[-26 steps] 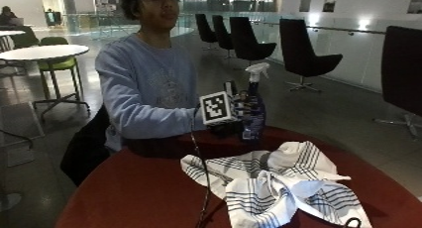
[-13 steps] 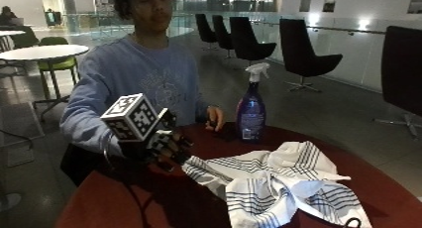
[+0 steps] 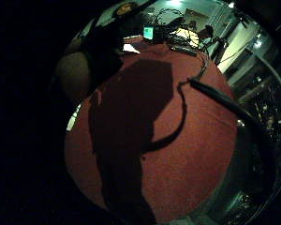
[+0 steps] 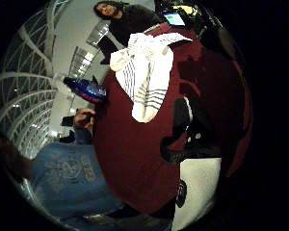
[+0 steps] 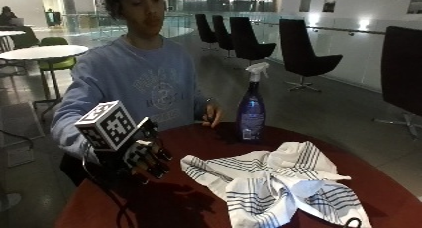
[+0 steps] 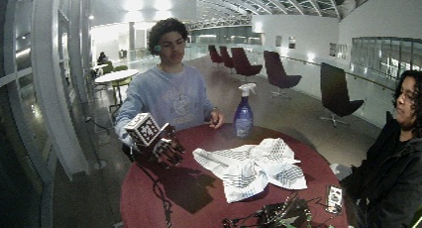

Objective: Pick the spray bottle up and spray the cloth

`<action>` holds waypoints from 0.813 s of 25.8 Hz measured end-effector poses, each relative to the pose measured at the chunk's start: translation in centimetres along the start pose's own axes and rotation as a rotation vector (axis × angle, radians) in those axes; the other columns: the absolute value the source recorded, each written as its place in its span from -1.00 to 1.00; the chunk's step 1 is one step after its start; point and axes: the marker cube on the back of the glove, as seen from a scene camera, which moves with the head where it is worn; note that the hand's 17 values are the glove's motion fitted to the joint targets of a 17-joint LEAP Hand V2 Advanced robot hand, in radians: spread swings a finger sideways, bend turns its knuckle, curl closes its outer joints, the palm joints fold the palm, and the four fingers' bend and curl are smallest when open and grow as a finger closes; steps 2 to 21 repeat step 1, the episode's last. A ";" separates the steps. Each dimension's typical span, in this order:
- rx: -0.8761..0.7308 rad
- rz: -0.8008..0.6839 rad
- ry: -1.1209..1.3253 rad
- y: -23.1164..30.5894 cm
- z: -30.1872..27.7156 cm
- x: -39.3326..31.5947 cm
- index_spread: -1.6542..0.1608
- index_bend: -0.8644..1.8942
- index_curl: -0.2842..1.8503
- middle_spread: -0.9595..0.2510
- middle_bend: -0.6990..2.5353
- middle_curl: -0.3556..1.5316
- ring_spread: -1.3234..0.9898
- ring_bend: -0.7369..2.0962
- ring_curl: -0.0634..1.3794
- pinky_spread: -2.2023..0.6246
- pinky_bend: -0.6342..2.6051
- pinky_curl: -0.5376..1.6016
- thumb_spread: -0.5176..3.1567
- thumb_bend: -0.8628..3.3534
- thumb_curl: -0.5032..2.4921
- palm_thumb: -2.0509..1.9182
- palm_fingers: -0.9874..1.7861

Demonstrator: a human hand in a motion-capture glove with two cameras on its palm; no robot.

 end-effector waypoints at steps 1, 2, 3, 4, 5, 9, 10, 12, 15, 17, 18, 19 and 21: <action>-0.001 0.000 -0.001 0.0 0.0 0.0 0.47 -0.27 -0.46 0.50 -0.41 -0.17 0.17 -0.32 -0.46 0.73 -0.48 -0.18 -0.09 -0.59 -0.32 0.46 0.23; -0.001 0.000 -0.001 0.0 0.0 0.0 0.47 -0.27 -0.46 0.50 -0.41 -0.17 0.17 -0.32 -0.46 0.73 -0.48 -0.18 -0.09 -0.59 -0.32 0.46 0.23; -0.001 0.000 -0.001 0.0 0.0 0.0 0.47 -0.27 -0.46 0.50 -0.41 -0.17 0.17 -0.32 -0.46 0.73 -0.48 -0.18 -0.09 -0.59 -0.32 0.46 0.23; -0.001 0.000 -0.001 0.0 0.0 0.0 0.47 -0.27 -0.46 0.50 -0.41 -0.17 0.17 -0.32 -0.46 0.73 -0.48 -0.18 -0.09 -0.59 -0.32 0.46 0.23; -0.001 0.000 -0.001 0.0 0.0 0.0 0.47 -0.27 -0.46 0.50 -0.41 -0.17 0.17 -0.32 -0.46 0.73 -0.48 -0.18 -0.09 -0.59 -0.32 0.46 0.23; -0.001 0.000 -0.001 0.0 0.0 0.0 0.47 -0.27 -0.46 0.50 -0.41 -0.17 0.17 -0.32 -0.46 0.73 -0.48 -0.18 -0.09 -0.59 -0.32 0.46 0.23; -0.001 0.000 -0.001 0.0 0.0 0.0 0.47 -0.27 -0.46 0.50 -0.41 -0.17 0.17 -0.32 -0.46 0.73 -0.48 -0.18 -0.09 -0.59 -0.32 0.46 0.23; -0.001 0.000 -0.001 0.0 0.0 0.0 0.47 -0.27 -0.46 0.50 -0.41 -0.17 0.17 -0.32 -0.46 0.73 -0.48 -0.18 -0.09 -0.59 -0.32 0.46 0.23; -0.001 0.000 -0.001 0.0 0.0 0.0 0.47 -0.27 -0.46 0.50 -0.41 -0.17 0.17 -0.32 -0.46 0.73 -0.48 -0.18 -0.09 -0.59 -0.32 0.46 0.23; -0.001 0.000 -0.001 0.0 0.0 0.0 0.47 -0.27 -0.46 0.50 -0.41 -0.17 0.17 -0.32 -0.46 0.73 -0.48 -0.18 -0.09 -0.59 -0.32 0.46 0.23; -0.001 0.000 -0.001 0.0 0.0 0.0 0.47 -0.27 -0.46 0.50 -0.41 -0.17 0.17 -0.32 -0.46 0.73 -0.48 -0.18 -0.09 -0.59 -0.32 0.46 0.23; -0.001 0.000 -0.001 0.0 0.0 0.0 0.47 -0.27 -0.46 0.50 -0.41 -0.17 0.17 -0.32 -0.46 0.73 -0.48 -0.18 -0.09 -0.59 -0.32 0.46 0.23; -0.001 0.000 -0.001 0.0 0.0 0.0 0.47 -0.27 -0.46 0.50 -0.41 -0.17 0.17 -0.32 -0.46 0.73 -0.48 -0.18 -0.09 -0.59 -0.32 0.46 0.23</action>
